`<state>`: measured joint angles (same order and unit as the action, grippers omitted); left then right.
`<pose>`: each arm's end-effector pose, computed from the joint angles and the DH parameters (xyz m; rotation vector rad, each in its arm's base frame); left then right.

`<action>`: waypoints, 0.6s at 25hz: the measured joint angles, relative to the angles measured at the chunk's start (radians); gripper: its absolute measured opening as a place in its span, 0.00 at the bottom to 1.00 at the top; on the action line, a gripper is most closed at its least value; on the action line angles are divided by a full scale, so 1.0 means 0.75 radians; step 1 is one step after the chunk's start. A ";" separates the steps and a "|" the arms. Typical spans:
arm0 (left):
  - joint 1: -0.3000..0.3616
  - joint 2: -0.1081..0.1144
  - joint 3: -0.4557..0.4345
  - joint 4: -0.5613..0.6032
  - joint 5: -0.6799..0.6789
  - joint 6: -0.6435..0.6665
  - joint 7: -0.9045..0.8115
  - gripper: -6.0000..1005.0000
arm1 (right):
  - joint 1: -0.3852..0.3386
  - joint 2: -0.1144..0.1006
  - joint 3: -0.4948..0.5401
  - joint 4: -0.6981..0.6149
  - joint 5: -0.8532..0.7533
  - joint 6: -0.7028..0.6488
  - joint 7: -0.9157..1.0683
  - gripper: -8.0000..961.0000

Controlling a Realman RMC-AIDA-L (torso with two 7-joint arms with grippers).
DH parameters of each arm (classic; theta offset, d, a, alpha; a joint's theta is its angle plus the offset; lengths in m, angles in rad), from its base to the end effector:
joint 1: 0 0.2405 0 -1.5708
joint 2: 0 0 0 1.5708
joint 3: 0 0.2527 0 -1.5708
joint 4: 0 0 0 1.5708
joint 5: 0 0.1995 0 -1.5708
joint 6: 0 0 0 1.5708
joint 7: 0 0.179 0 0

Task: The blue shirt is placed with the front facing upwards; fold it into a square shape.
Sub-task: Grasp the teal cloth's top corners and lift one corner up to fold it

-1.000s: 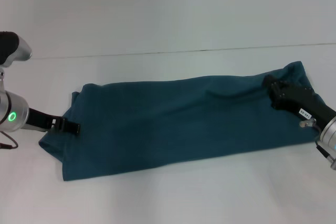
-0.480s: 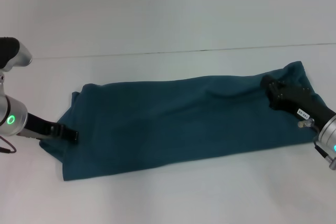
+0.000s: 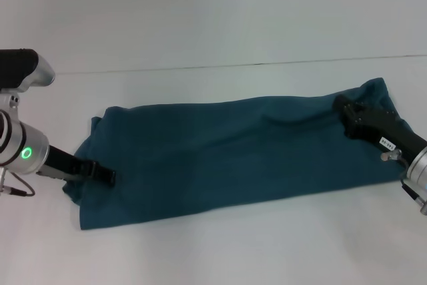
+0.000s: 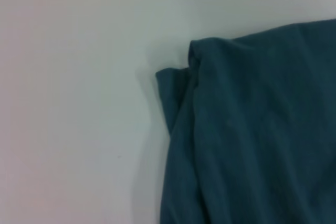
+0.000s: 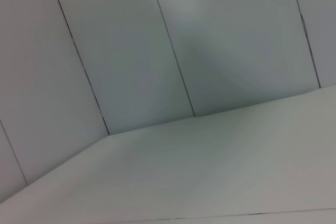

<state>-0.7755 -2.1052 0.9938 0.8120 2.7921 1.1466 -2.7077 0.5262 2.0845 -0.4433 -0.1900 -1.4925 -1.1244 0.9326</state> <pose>-0.2648 0.4111 -0.0373 -2.1276 -1.4189 0.2635 0.3017 0.3755 -0.0253 -1.9253 0.8786 0.8645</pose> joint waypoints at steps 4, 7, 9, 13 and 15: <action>0.001 -0.005 0.000 0.016 -0.038 0.007 0.015 0.87 | 0.000 0.000 0.000 -0.001 0.000 0.000 0.000 0.03; 0.000 -0.012 0.002 0.027 -0.041 0.012 0.018 0.87 | 0.000 0.000 0.000 -0.001 0.000 0.000 0.000 0.03; -0.005 -0.015 0.002 0.025 -0.042 0.013 0.022 0.87 | 0.000 0.000 0.000 -0.002 0.000 0.000 0.001 0.03; -0.009 -0.018 0.001 0.020 -0.059 0.013 0.032 0.87 | 0.000 0.000 0.000 -0.002 0.000 0.001 0.002 0.03; -0.009 -0.018 0.001 0.020 -0.067 0.013 0.038 0.87 | 0.000 0.000 0.000 -0.002 0.000 0.002 0.002 0.03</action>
<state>-0.7824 -2.1189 0.9942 0.8267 2.7420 1.1566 -2.6790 0.5261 2.0845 -0.4433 -0.1918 -1.4925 -1.1233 0.9340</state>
